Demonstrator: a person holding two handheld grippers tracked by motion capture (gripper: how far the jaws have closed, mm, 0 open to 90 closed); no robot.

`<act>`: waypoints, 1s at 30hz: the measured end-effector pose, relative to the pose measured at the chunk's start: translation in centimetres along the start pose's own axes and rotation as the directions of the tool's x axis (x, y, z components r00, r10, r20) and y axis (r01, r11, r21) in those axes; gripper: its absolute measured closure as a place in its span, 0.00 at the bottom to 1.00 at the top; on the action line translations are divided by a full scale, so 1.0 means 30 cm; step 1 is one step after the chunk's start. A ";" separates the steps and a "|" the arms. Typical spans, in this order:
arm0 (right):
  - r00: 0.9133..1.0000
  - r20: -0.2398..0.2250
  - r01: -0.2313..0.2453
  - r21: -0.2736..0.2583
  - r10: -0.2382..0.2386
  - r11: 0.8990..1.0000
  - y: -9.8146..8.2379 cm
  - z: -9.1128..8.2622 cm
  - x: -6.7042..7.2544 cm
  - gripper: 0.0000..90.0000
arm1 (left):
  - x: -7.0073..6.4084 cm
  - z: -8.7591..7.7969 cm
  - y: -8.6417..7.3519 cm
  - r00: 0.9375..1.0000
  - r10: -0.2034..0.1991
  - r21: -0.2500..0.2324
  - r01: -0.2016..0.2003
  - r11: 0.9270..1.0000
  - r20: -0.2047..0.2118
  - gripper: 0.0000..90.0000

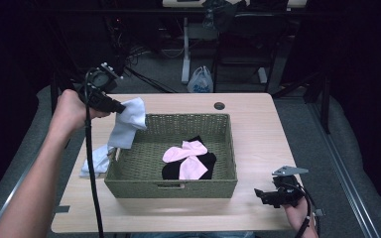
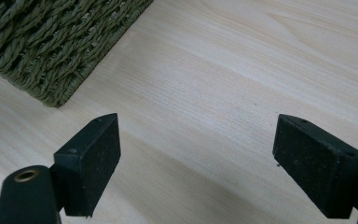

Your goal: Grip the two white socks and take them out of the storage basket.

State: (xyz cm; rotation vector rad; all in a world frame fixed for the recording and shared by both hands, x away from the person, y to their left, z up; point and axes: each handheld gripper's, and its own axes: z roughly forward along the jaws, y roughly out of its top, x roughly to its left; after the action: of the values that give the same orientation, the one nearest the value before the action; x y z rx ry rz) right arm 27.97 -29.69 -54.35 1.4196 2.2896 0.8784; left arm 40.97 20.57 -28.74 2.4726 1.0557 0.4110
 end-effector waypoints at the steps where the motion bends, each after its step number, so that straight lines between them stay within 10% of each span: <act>1: 1.000 0.001 0.000 0.000 0.000 1.000 0.000 -0.001 0.000 0.16 | 0.005 -0.010 -0.004 1.000 -0.002 -0.001 0.002 1.000 -0.007 0.93; 18: 1.000 0.003 0.001 0.004 -0.001 1.000 0.000 0.002 0.002 0.16 | 0.121 -0.098 -0.156 0.989 -0.115 0.001 0.115 0.993 -0.089 0.93; 30: 1.000 0.005 0.001 0.005 -0.001 1.000 0.000 0.004 0.003 0.16 | 0.196 -0.033 -0.301 0.975 -0.203 0.032 0.207 0.978 -0.093 0.93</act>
State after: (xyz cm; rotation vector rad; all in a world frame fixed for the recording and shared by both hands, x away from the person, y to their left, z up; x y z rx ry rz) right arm 27.98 -29.58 -54.43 1.4204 2.2901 0.8691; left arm 38.95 30.79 -31.65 2.3687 1.3542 0.4416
